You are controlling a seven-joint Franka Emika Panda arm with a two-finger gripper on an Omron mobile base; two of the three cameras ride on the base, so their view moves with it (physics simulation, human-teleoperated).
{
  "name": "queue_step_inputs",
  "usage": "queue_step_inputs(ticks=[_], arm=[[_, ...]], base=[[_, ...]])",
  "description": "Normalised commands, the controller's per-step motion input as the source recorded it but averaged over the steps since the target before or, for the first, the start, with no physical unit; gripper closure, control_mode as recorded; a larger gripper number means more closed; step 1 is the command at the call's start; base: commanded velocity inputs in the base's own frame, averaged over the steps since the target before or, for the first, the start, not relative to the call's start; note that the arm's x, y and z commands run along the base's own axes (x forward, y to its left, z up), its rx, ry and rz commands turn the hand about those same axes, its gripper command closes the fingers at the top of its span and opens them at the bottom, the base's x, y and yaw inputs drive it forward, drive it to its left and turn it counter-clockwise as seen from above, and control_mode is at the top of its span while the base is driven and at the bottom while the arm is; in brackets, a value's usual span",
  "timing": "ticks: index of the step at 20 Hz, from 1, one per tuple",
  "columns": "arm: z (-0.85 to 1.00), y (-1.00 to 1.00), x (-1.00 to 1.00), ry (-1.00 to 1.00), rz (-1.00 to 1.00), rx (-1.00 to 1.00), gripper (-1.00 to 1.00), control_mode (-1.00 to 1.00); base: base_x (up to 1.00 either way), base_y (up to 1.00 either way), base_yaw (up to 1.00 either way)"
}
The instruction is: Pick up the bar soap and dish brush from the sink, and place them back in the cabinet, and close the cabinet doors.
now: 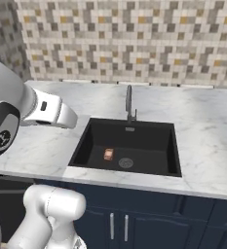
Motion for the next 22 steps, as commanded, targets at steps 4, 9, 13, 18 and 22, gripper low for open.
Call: queue_step_inputs(ticks=[4, 9, 13, 18, 22], arm=[[0.0, 0.0, 0.0, 0.0, 0.0, 0.0, -1.0, 1.0], [0.0, 0.0, 0.0, 0.0, 0.0, 0.0, -1.0, 1.0], [0.0, 0.0, 0.0, 0.0, 0.0, 0.0, -1.0, 1.0], [0.0, 0.0, 0.0, 0.0, 0.0, 0.0, -1.0, 1.0], [0.0, 0.0, 0.0, 0.0, 0.0, 0.0, -1.0, 1.0]], base=[[0.21, -0.01, 0.02], [0.41, -0.06, 0.08], [0.36, -0.11, 0.1], [0.3, -0.11, 0.05], [0.28, -0.17, -0.02]])
